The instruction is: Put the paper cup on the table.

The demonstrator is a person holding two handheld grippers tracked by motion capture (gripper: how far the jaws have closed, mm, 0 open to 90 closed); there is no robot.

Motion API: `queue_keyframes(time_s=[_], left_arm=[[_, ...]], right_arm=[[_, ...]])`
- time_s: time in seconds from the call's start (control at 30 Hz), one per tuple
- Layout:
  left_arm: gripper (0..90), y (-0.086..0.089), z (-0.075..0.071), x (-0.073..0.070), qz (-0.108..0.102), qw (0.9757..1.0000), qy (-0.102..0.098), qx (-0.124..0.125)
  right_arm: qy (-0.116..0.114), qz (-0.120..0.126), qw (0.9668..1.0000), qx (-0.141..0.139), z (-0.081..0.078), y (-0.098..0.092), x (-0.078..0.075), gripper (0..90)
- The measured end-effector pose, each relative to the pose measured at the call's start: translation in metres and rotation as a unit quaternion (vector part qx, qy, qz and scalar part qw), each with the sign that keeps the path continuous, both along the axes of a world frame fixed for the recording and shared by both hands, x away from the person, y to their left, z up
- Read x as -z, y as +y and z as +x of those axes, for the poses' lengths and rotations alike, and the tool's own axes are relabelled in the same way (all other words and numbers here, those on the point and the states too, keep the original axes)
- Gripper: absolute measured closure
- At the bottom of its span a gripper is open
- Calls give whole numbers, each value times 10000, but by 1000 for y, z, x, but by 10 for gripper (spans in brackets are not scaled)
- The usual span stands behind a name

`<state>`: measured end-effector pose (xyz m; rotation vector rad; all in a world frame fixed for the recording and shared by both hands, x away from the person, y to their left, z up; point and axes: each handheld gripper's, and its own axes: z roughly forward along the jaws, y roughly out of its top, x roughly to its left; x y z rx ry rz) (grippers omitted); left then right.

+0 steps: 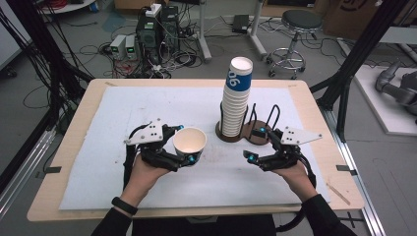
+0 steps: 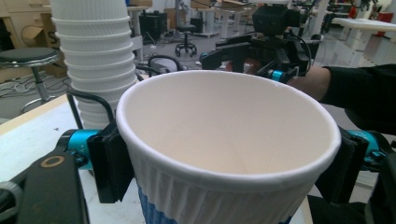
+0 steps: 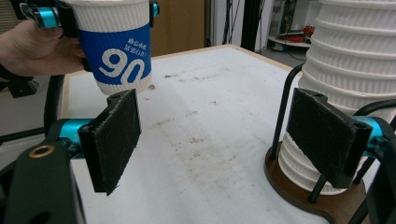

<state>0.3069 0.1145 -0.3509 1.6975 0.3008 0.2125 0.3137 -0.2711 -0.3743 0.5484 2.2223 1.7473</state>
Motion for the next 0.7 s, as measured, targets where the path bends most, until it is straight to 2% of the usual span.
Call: queue_keyframes(time_s=[0.3,0.37,0.53,0.7], left_arm=[[205,7,7,-8,99,9996,-82,-253],[205,8,9,-10,117,9994,-90,-316],[201,13,16,-14,126,9984,-109,-539],[201,20,25,-15,144,9972,-96,-732]], right_arm=[[76,56,9999,89,1,-8,0,180],[24,60,9999,95,2,-9,0,180],[113,43,9998,170,4,-13,2,180],[81,68,9996,269,5,-17,2,180]])
